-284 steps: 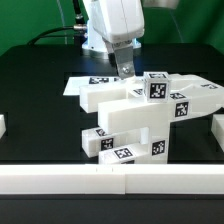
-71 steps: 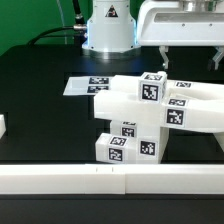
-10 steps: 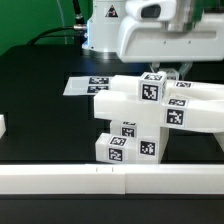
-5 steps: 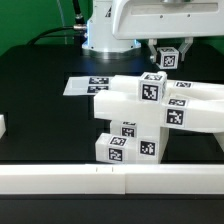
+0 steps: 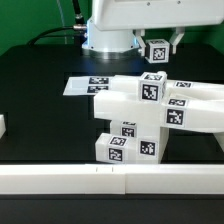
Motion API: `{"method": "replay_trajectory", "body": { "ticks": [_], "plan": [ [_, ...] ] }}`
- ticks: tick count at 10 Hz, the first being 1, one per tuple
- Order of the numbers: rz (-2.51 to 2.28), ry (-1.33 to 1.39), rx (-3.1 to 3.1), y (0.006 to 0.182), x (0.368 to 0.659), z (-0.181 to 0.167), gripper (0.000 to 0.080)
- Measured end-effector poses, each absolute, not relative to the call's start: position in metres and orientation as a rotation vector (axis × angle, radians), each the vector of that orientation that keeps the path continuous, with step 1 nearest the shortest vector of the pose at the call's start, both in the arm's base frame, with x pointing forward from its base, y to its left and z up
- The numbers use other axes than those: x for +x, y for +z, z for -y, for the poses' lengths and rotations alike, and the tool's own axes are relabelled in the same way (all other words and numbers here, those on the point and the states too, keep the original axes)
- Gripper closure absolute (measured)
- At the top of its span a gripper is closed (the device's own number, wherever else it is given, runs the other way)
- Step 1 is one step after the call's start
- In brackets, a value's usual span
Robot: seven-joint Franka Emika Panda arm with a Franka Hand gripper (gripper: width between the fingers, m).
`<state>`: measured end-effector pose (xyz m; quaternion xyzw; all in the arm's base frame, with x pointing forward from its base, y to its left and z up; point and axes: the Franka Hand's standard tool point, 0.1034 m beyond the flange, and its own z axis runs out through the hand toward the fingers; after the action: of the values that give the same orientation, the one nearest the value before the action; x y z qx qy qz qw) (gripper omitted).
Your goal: Assemble chair
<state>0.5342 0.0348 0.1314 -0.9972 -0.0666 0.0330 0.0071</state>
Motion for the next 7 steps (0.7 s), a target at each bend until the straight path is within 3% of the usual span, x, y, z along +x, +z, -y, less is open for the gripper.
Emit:
{"method": "replay_trajectory", "body": {
  "ticks": [4,7],
  "plan": [
    [0.212,0.091,-3.123,0.130,0.536,-0.034,0.0528],
    [0.211,0.051,-3.149,0.135,0.590,-0.028,0.0528]
  ]
}}
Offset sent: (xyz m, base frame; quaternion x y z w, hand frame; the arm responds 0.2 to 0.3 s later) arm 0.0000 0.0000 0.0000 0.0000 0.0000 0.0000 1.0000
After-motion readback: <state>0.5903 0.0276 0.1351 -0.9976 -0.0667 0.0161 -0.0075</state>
